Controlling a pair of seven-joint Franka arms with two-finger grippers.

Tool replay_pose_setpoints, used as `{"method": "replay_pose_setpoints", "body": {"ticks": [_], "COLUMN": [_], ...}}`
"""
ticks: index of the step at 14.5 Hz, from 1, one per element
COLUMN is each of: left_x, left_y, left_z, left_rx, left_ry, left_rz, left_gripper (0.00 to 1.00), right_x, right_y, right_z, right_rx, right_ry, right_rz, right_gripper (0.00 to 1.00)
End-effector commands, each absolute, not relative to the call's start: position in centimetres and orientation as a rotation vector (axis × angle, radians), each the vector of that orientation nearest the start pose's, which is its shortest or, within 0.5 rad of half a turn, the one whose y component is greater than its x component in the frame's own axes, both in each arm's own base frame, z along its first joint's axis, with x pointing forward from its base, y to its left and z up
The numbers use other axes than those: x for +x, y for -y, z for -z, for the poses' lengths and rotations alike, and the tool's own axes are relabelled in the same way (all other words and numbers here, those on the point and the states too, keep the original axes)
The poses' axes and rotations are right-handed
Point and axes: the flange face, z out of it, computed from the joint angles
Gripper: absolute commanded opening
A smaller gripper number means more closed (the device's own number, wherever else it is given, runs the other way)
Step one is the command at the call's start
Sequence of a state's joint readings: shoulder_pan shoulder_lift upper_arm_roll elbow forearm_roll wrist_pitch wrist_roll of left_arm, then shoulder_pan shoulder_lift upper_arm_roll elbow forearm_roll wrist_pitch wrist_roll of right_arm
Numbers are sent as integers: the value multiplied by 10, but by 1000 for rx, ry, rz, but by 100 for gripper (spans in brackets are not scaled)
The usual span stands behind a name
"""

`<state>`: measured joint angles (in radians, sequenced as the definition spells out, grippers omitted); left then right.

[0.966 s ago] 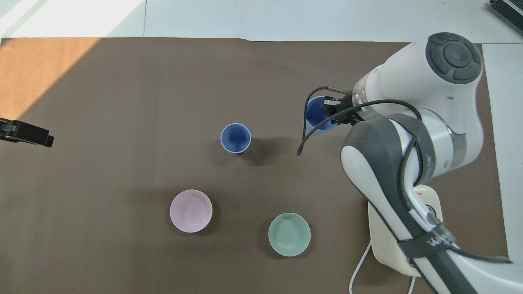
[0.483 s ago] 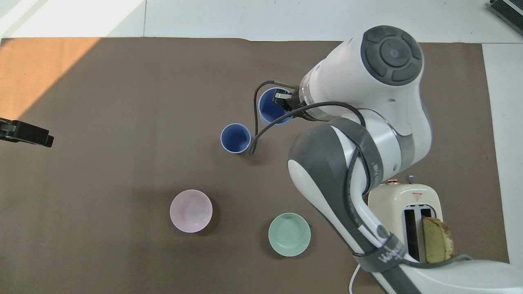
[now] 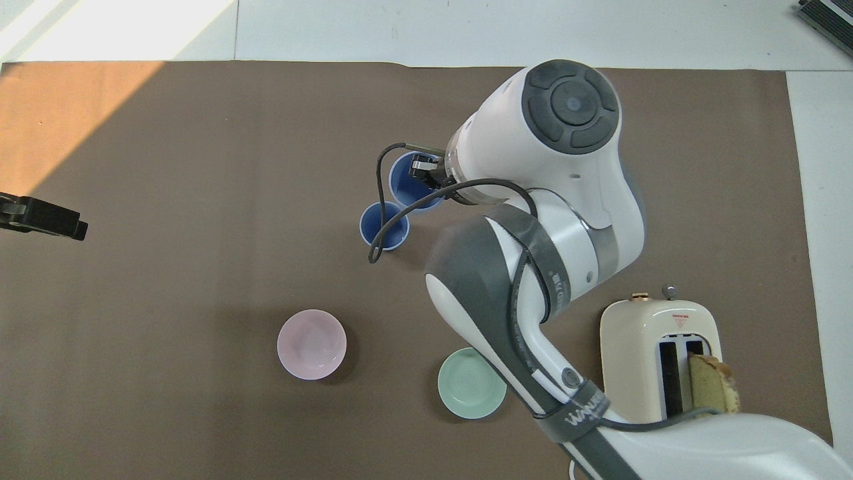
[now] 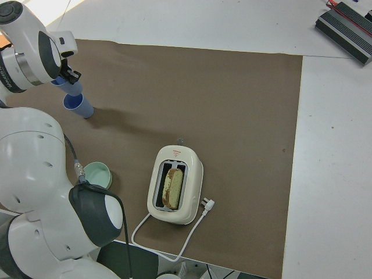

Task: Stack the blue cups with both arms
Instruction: 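Lift the blue cup and carry it over the other cup, then lower the blue cup into the other cup and open the right gripper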

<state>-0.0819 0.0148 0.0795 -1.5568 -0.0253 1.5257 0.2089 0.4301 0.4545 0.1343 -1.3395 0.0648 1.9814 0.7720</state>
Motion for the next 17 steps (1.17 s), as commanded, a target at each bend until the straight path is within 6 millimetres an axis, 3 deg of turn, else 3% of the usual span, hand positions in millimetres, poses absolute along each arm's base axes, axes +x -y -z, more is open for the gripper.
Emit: {"method": "replay_pose_setpoints", "body": {"ticks": [1,4,8,17], "left_x": [556,556,556,556], "left_y": [2,1,0,1], "left_z": [-624,-623,-623,-624], "left_rx": [-3137,-3138,-3138,-3137], "left_ry": [-341,-339,-336,-339], "left_rz": [-51,-53,-53,-51], "left_gripper": [100,100,100,100], "right_x": [611,606,602,599], "right_y": [-377,-387,-392,-389], "right_z": [-486,-474,-475,-473], "right_rx": [-2886,-2900,-2907,-2932], "right_ry": [-369,-348,-336,-339], "right_rz": [107,87,77,66], "right_gripper": [0,0,0,0]}}
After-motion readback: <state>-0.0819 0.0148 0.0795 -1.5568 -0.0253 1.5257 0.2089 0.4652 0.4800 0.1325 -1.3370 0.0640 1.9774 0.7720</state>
